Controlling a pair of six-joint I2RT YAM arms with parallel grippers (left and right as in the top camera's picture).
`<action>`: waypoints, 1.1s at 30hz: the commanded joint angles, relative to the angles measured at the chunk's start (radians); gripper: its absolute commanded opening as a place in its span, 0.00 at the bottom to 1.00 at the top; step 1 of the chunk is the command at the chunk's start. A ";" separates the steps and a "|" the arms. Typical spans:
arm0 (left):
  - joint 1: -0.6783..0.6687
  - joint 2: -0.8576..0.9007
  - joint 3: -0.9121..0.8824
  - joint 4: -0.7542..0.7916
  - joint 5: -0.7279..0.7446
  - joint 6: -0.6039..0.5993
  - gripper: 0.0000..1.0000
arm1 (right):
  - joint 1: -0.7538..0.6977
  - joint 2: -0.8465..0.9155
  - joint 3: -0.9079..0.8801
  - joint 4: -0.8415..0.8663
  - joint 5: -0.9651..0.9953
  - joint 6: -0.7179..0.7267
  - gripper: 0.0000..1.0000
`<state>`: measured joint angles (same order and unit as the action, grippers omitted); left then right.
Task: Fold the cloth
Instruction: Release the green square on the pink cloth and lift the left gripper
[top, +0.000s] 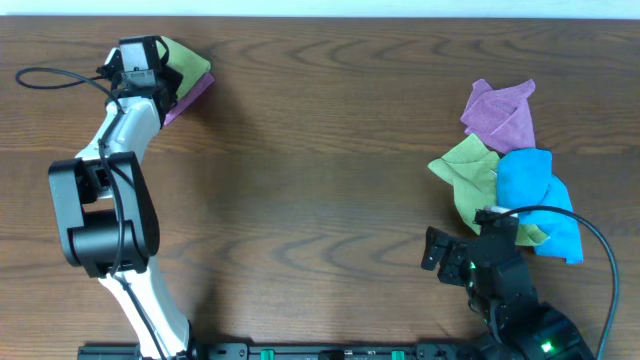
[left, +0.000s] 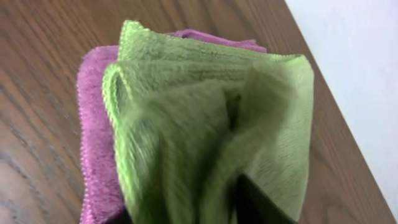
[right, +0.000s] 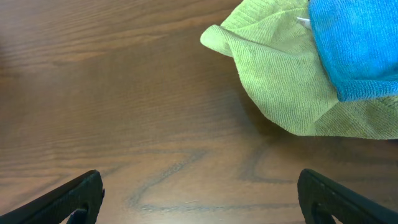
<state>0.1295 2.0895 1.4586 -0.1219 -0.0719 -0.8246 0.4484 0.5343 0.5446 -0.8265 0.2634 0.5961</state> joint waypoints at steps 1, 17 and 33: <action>0.014 0.018 0.018 -0.019 -0.034 0.046 0.55 | -0.007 -0.005 -0.002 -0.002 0.018 0.017 0.99; 0.055 -0.106 0.018 -0.225 -0.032 0.177 0.95 | -0.007 -0.005 -0.002 -0.002 0.018 0.017 0.99; 0.053 -0.486 0.018 -0.556 0.159 0.354 0.95 | -0.007 -0.005 -0.002 -0.002 0.018 0.017 0.99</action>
<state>0.1814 1.6585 1.4597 -0.6422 -0.0086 -0.5358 0.4484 0.5343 0.5446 -0.8265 0.2638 0.5961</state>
